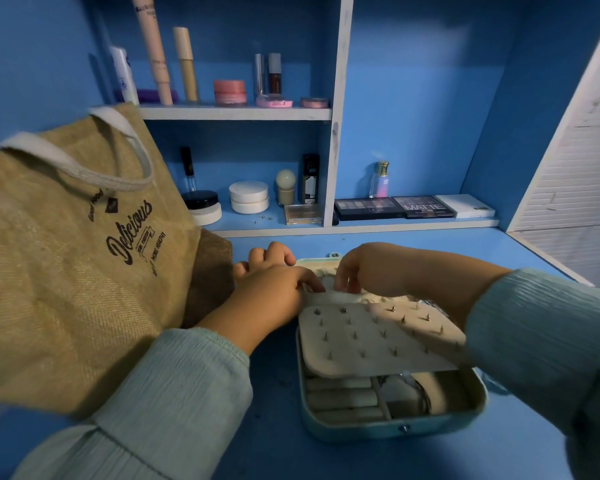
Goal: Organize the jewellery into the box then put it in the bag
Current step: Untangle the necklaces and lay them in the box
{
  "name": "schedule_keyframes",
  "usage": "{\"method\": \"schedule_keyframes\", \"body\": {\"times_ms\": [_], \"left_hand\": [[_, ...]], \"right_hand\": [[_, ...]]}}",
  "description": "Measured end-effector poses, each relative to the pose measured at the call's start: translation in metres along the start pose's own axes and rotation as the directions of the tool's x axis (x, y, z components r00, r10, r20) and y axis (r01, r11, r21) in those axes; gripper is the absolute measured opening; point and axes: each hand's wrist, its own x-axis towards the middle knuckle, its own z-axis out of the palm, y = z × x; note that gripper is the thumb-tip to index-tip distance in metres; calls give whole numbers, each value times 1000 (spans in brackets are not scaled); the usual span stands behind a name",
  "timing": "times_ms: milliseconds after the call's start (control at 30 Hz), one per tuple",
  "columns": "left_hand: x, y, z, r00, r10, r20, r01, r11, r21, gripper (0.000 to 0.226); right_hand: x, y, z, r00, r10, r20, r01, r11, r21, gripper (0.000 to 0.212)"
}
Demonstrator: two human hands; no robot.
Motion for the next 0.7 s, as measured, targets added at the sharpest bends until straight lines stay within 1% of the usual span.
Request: {"method": "schedule_keyframes", "body": {"times_ms": [33,100,200,267,300,400,500,633,700], "left_hand": [[0,0,0,1000,6,17,-6,1000,-4,25],[0,0,-1,999,14,47,-13,1000,-12,22],[0,0,-1,995,28,93,-24,999,-44,18],[0,0,-1,994,38,107,-30,997,-72,21],[0,-1,0,994,41,100,-32,995,-92,22],[1,-3,3,999,33,25,-30,993,-113,29],[2,-6,5,999,-2,-49,0,998,-55,33],[3,-6,6,998,-18,-56,17,1000,-17,31],[3,-6,5,999,2,-37,-2,1000,-9,33]], "right_hand": [[-2,0,-1,1000,21,-17,-20,999,42,39],[-3,0,1,998,69,-14,-68,996,53,36],[5,3,9,993,120,-8,-120,992,-43,33],[11,5,14,989,148,13,-146,983,-116,32],[13,4,16,988,155,9,-153,981,-118,31],[7,2,14,990,142,-6,-142,989,-37,30],[-4,0,9,992,123,18,-124,989,78,36],[-9,5,7,994,114,-8,-109,971,212,35],[-6,8,7,992,124,-11,-120,979,167,35]]}}
